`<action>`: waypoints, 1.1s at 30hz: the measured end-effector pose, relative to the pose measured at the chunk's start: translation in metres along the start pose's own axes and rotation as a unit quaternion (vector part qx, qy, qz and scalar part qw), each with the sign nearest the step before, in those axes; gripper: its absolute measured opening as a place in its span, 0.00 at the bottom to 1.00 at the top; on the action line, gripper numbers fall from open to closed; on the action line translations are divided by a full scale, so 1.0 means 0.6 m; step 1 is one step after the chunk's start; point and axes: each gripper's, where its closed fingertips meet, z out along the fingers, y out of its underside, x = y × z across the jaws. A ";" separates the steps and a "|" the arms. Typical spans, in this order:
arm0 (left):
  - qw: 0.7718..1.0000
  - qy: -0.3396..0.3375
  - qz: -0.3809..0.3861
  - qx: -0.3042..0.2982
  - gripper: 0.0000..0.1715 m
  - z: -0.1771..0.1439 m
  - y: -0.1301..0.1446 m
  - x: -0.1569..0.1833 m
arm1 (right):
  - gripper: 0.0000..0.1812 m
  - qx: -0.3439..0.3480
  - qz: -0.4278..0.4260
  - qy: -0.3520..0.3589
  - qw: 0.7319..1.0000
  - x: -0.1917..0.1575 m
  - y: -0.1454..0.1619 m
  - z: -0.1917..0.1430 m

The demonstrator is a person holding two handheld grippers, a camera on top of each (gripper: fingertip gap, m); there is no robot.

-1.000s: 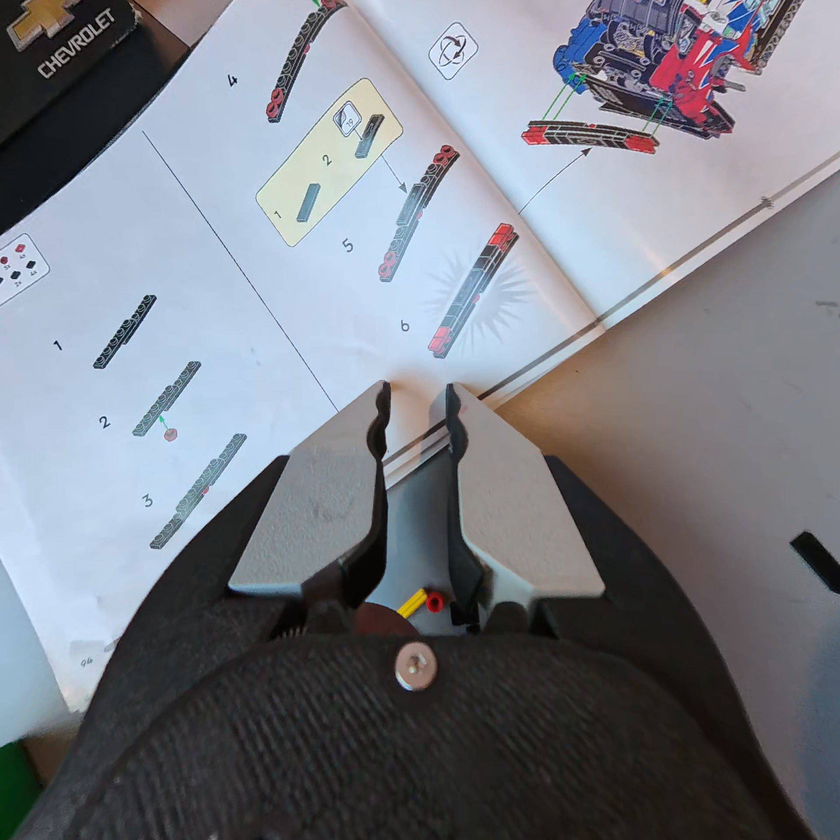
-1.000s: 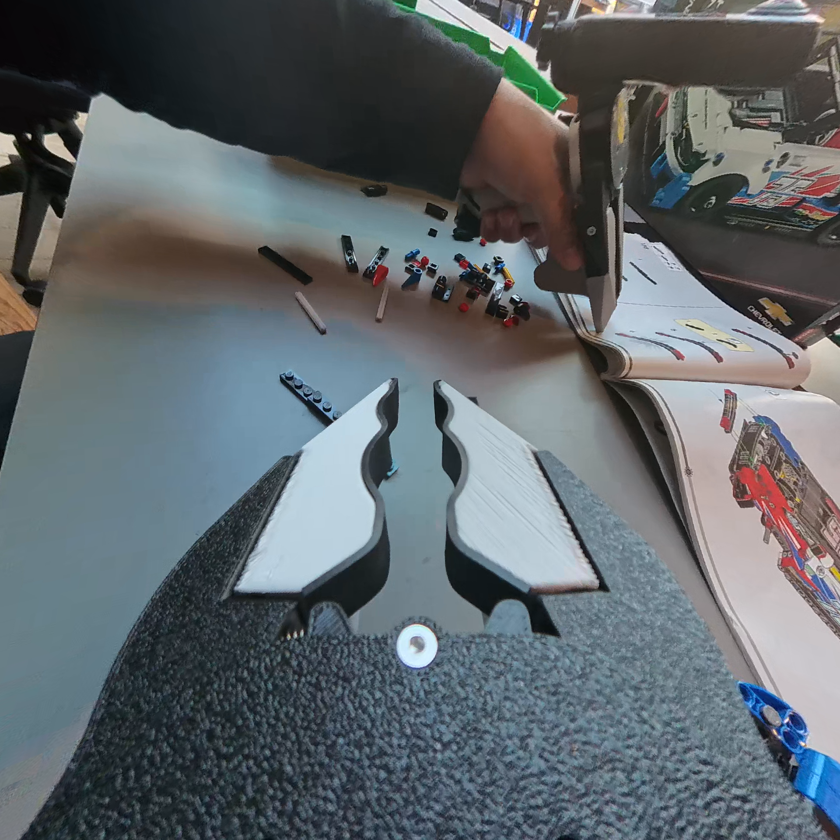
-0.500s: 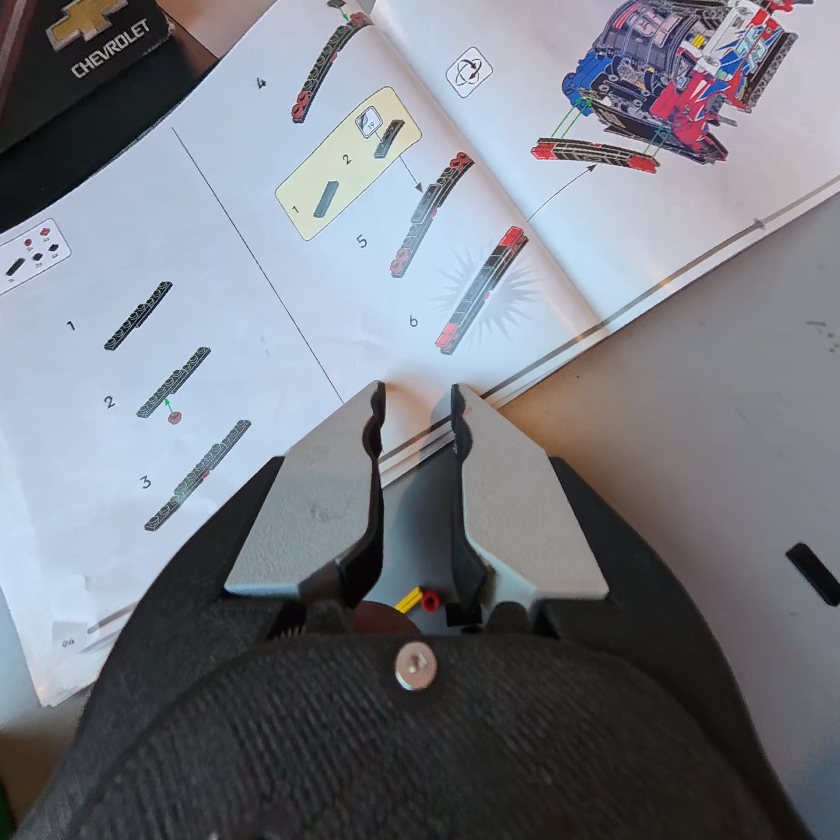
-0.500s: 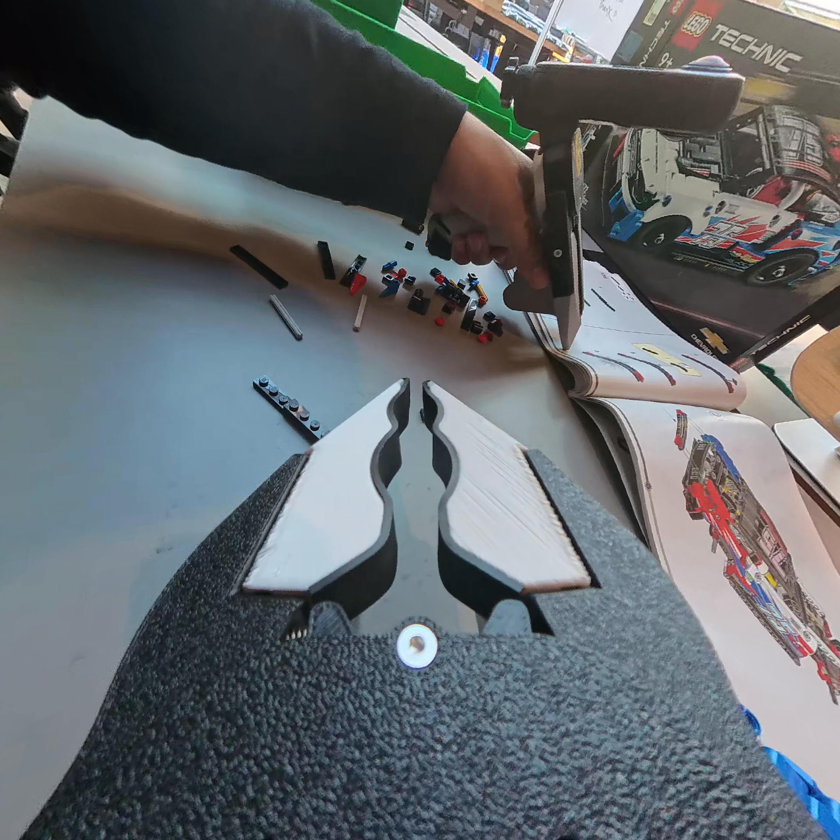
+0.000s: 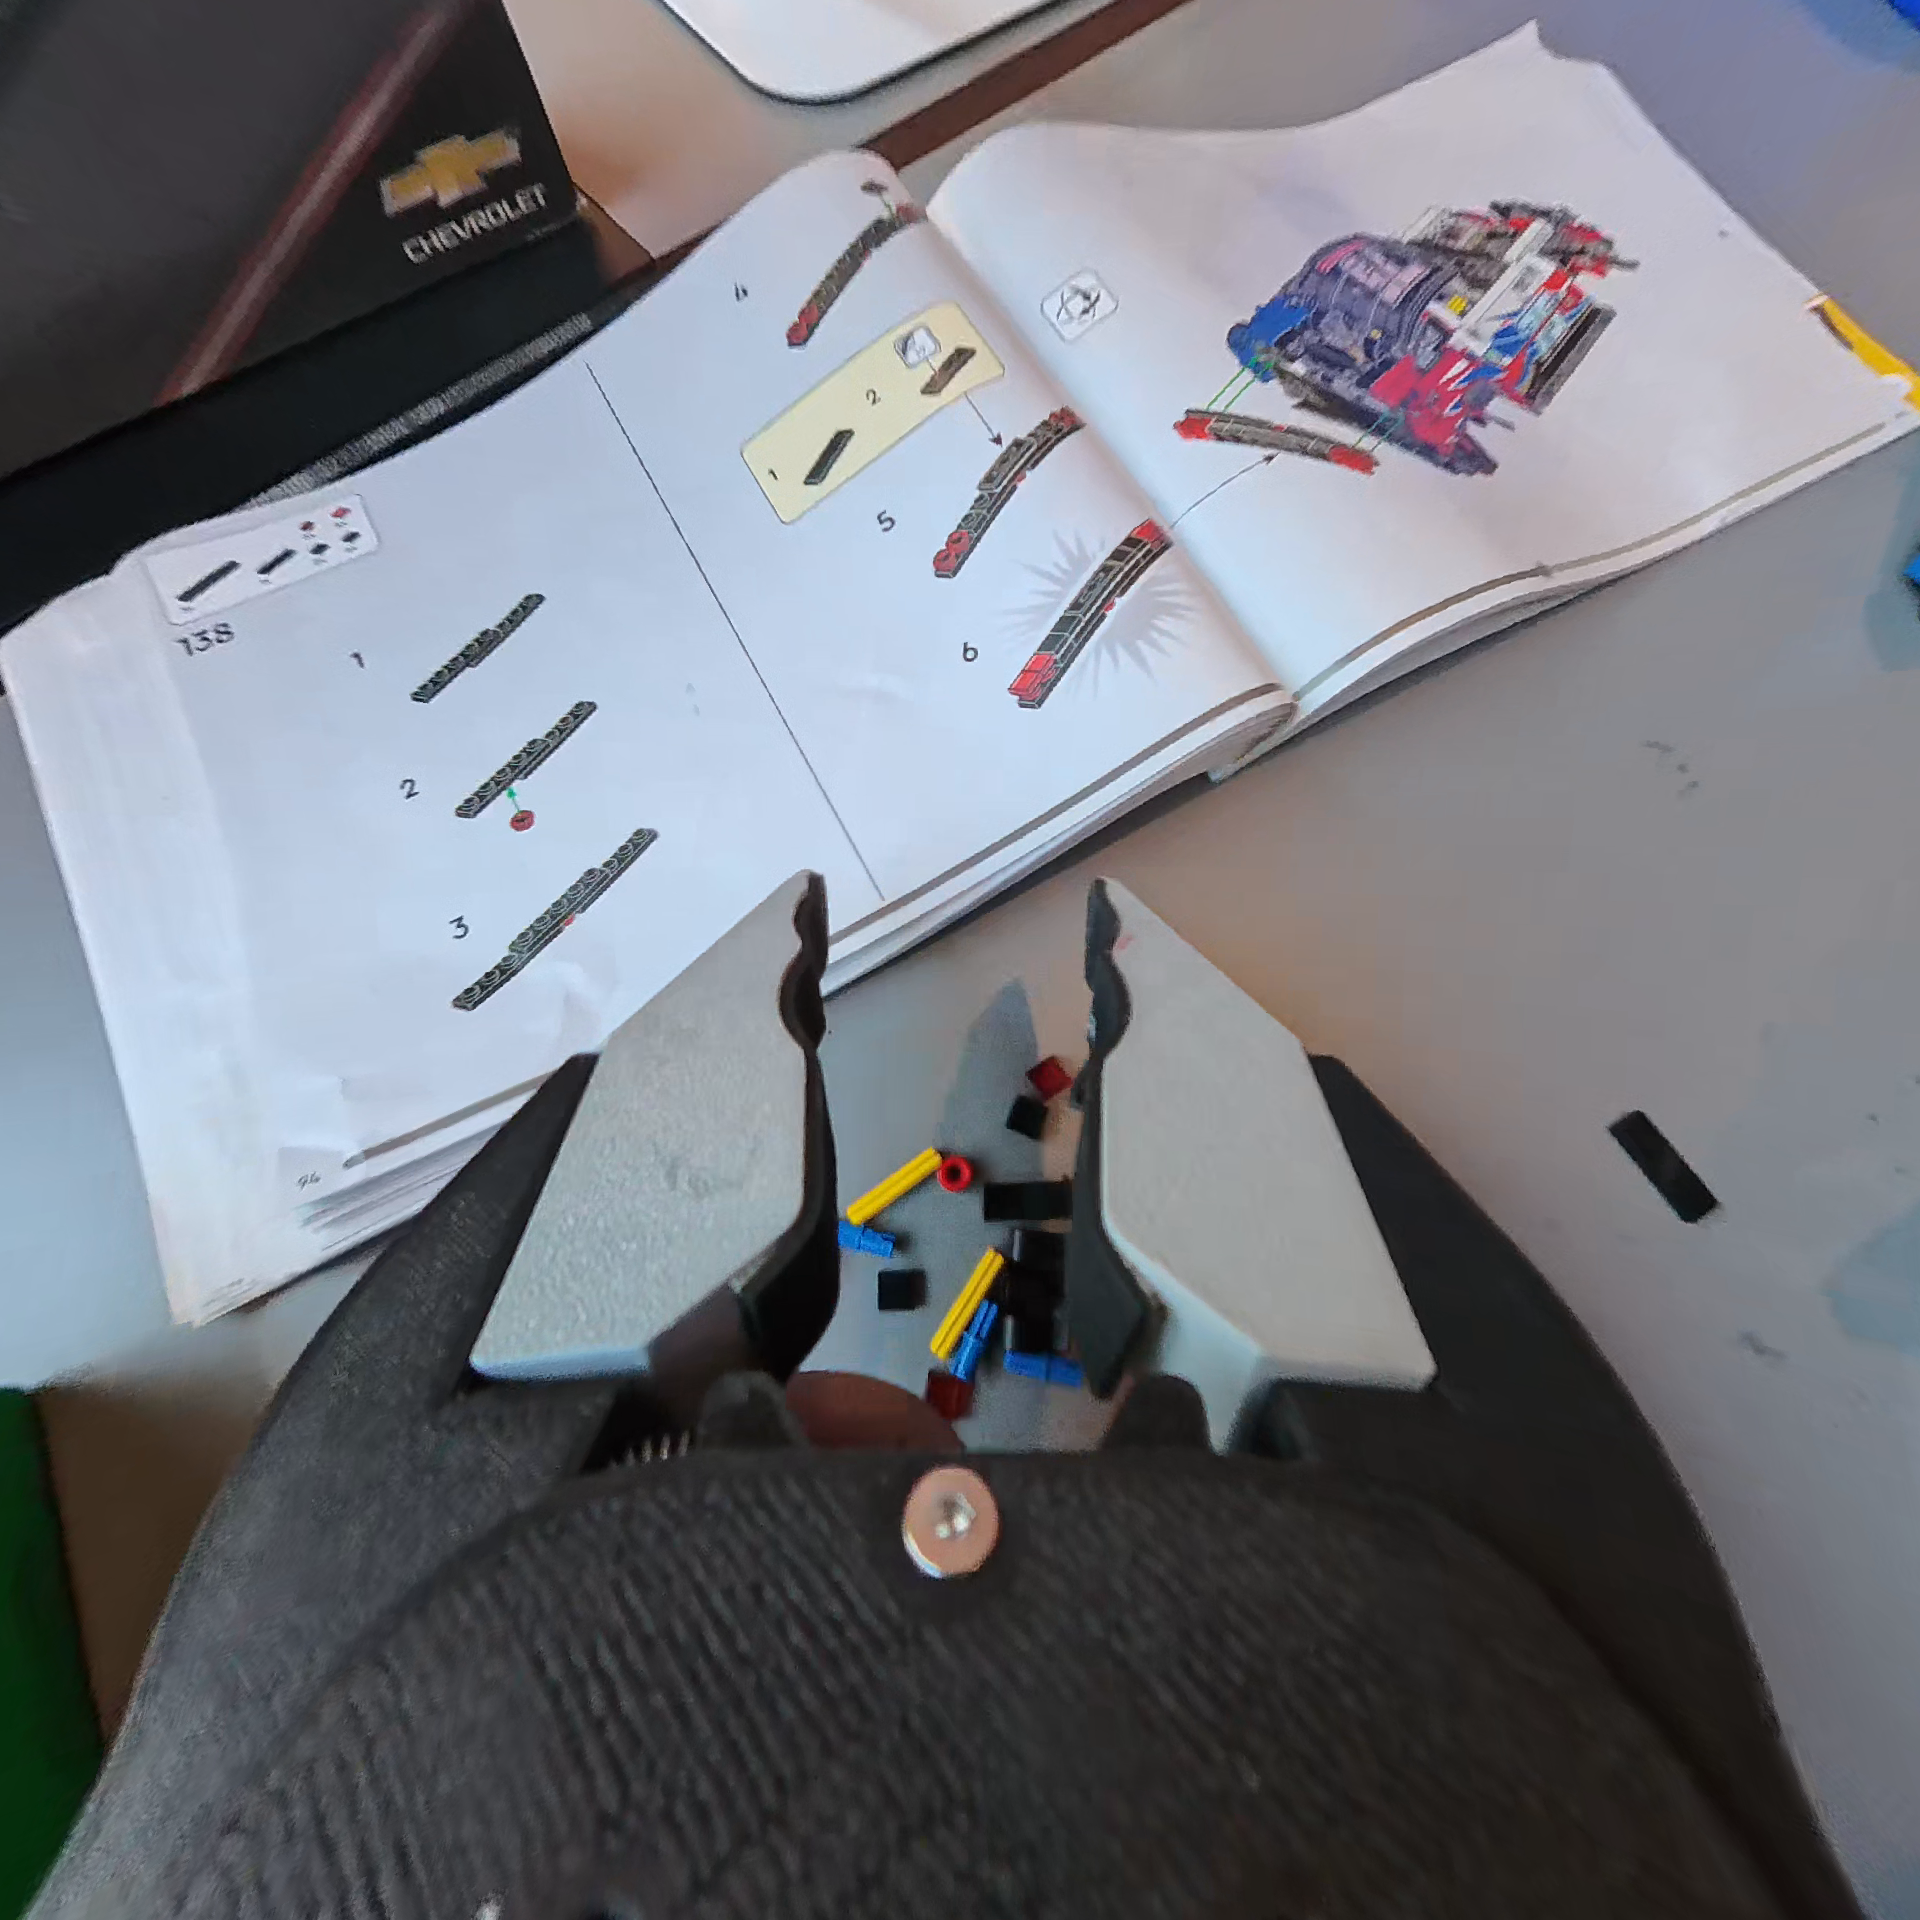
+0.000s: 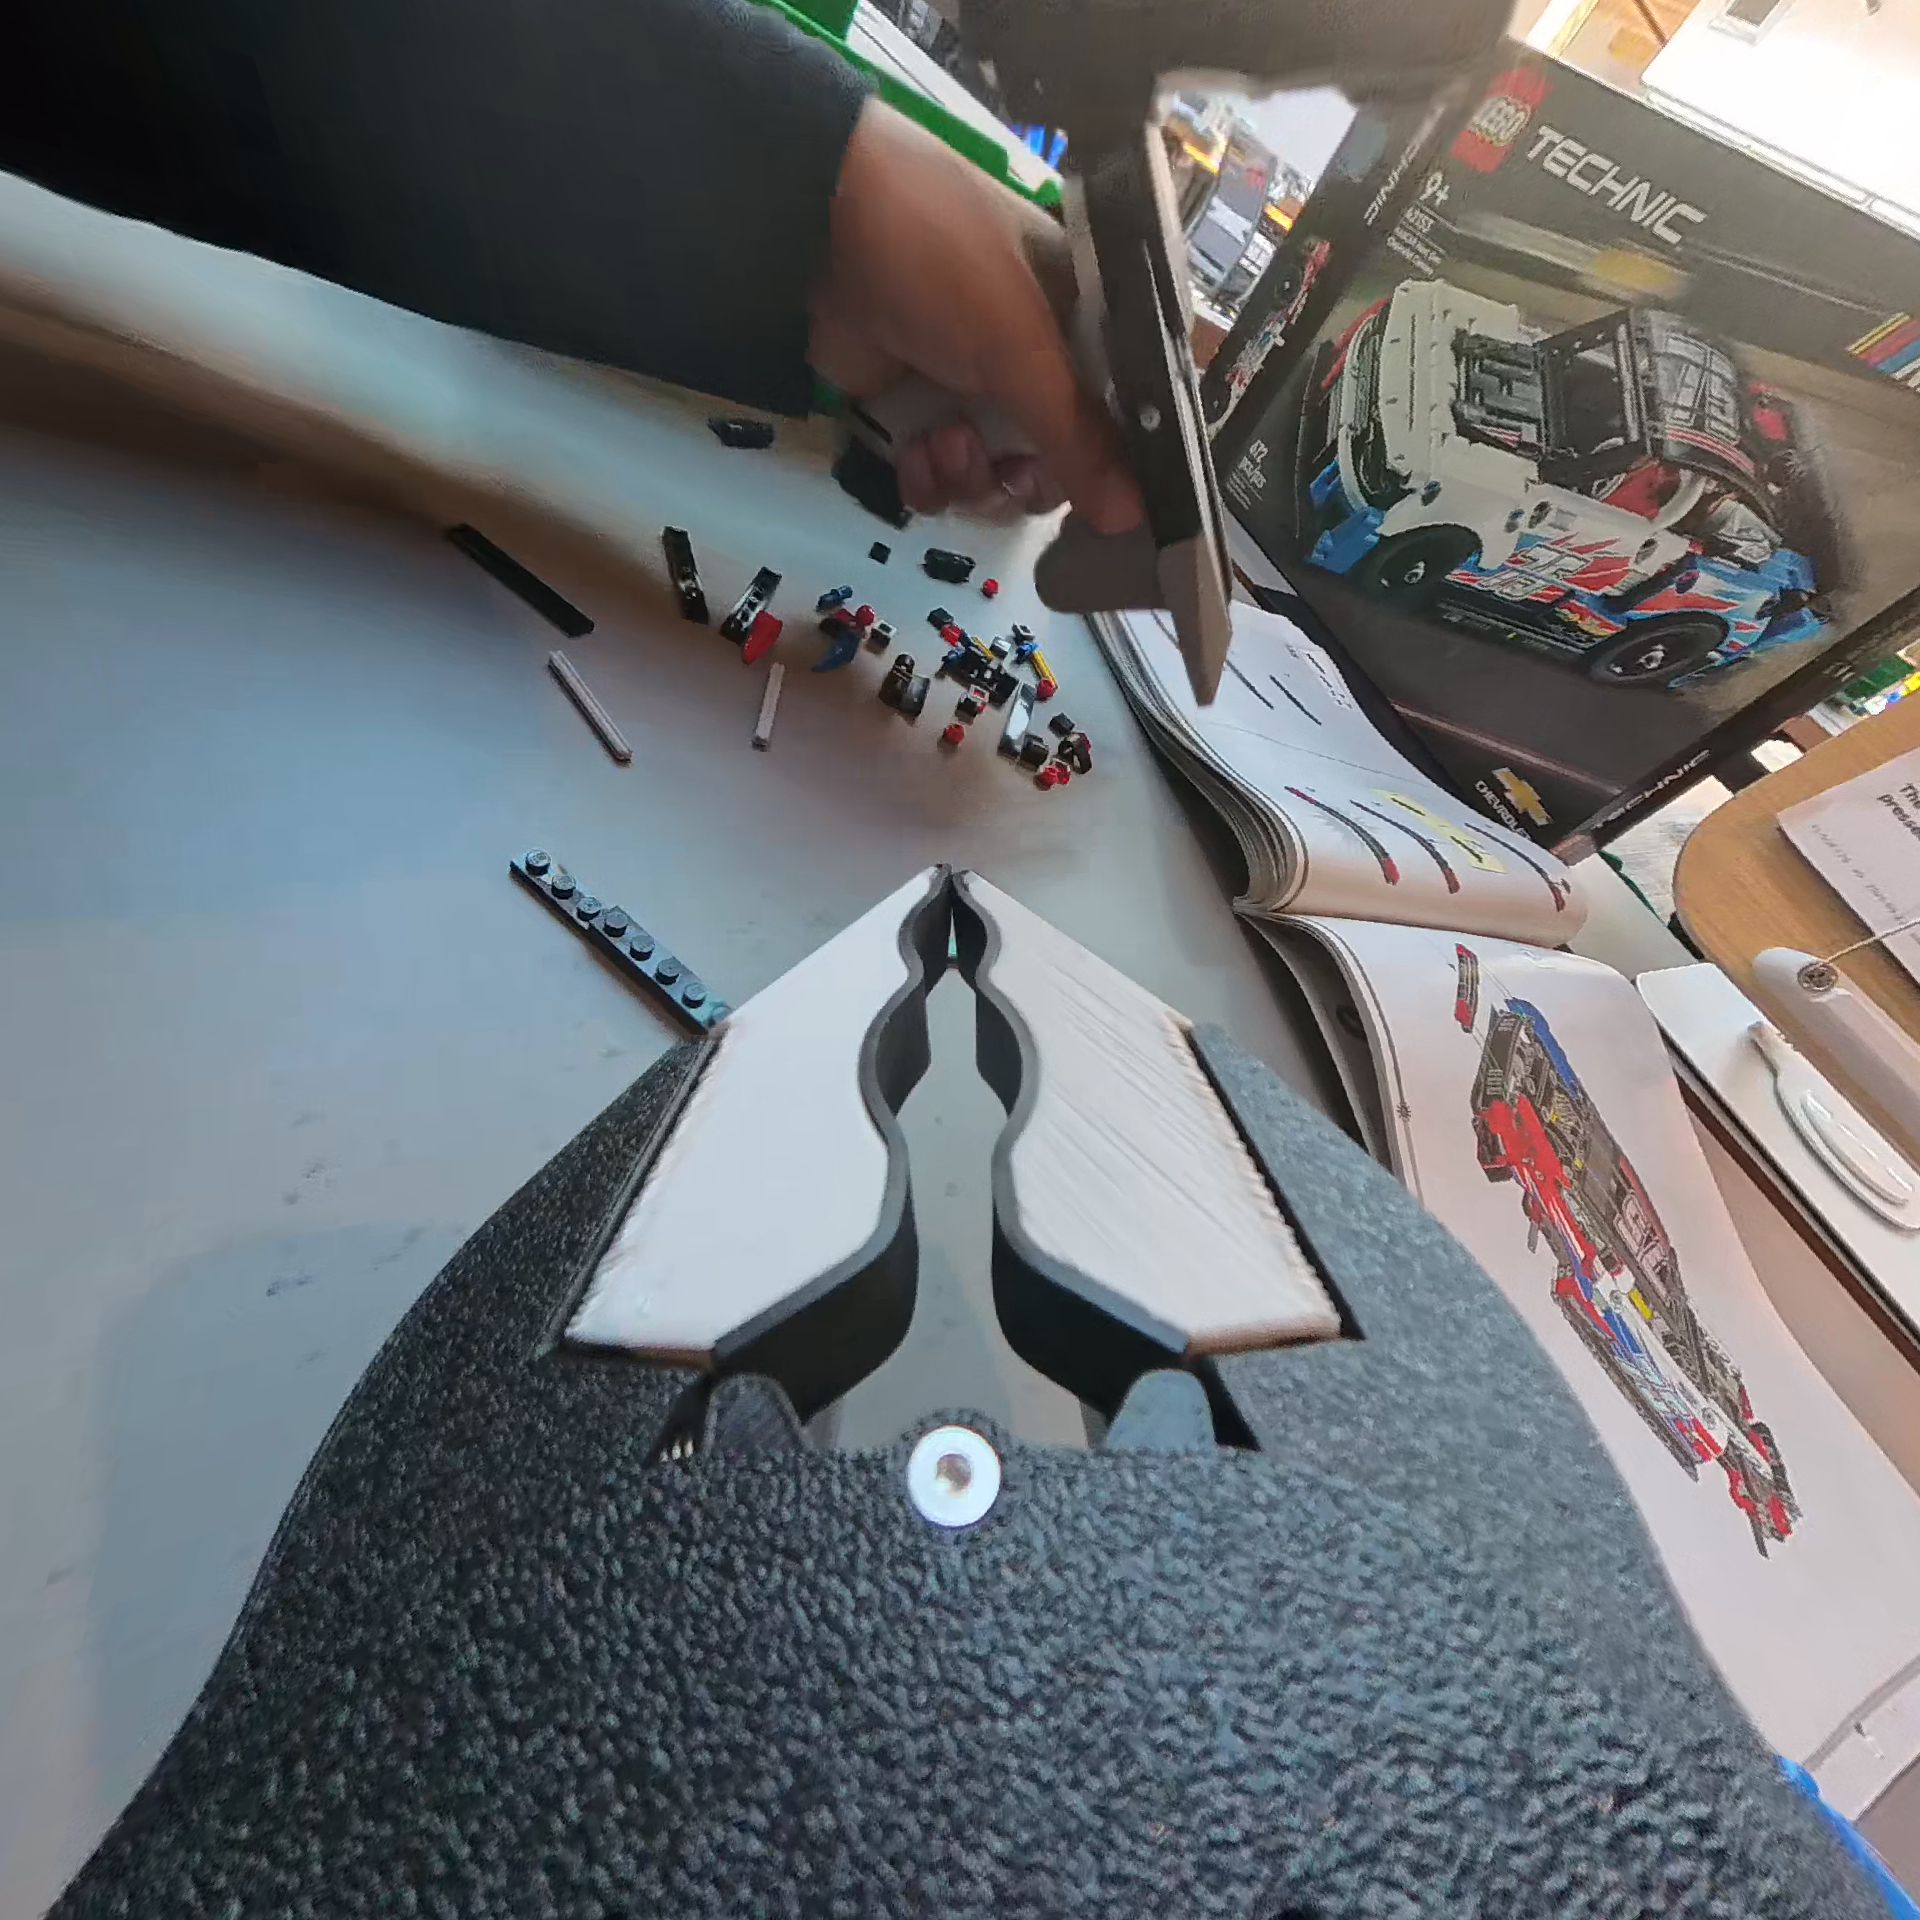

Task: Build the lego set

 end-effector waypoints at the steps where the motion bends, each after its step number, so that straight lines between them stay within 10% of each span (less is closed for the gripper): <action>1: 1.000 0.000 -0.005 0.012 0.27 -0.011 -0.004 0.001 | 0.00 -0.004 0.003 0.006 1.000 0.004 0.001 0.001; 10: 0.982 -0.013 -0.010 0.190 0.25 -0.125 -0.034 0.012 | 0.00 0.005 0.013 0.045 0.999 0.024 -0.002 -0.002; 23: 0.977 -0.019 -0.013 0.210 0.26 -0.139 -0.001 -0.001 | 0.00 0.018 0.042 0.071 0.996 0.042 -0.010 0.001; 33: 0.976 -0.014 -0.011 0.215 0.25 -0.145 0.001 0.006 | 0.00 0.139 0.134 0.072 0.979 0.135 -0.126 0.055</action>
